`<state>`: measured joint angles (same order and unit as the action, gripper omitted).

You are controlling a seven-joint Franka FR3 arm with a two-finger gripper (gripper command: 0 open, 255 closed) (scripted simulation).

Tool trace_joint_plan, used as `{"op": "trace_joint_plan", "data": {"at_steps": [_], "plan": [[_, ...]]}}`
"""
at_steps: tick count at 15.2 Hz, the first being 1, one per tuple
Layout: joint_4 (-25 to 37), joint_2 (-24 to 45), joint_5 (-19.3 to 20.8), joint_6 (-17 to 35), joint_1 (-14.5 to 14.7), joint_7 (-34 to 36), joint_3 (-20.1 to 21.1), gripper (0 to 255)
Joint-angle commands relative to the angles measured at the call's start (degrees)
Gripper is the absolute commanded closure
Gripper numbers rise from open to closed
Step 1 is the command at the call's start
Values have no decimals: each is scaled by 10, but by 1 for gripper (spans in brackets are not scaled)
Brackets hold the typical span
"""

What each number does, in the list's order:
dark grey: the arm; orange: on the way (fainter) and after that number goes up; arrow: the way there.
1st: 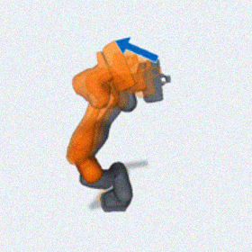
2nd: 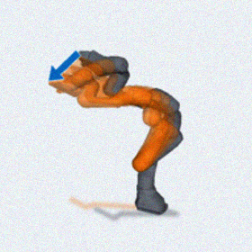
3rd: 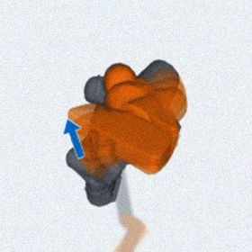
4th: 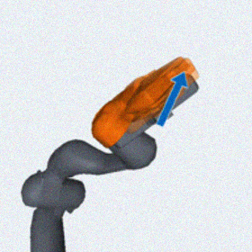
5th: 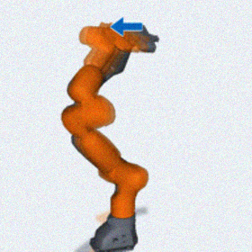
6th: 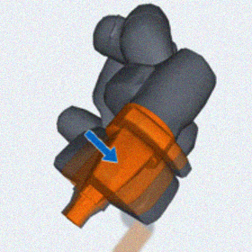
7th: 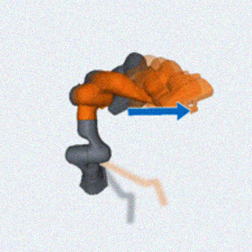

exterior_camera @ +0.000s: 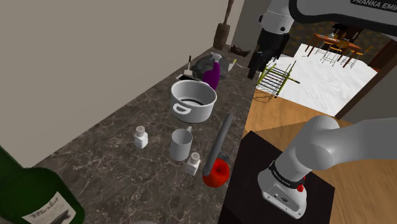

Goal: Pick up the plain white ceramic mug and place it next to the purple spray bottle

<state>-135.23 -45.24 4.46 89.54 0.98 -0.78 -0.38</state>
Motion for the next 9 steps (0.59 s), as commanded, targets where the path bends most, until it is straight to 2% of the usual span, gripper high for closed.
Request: {"op": "trace_joint_plan", "data": {"at_steps": [1, 9], "plan": [[0, 0, 0, 0, 0, 0, 0, 0], [-61, 17, -70, 88, 34, 106, 87, 0]]}}
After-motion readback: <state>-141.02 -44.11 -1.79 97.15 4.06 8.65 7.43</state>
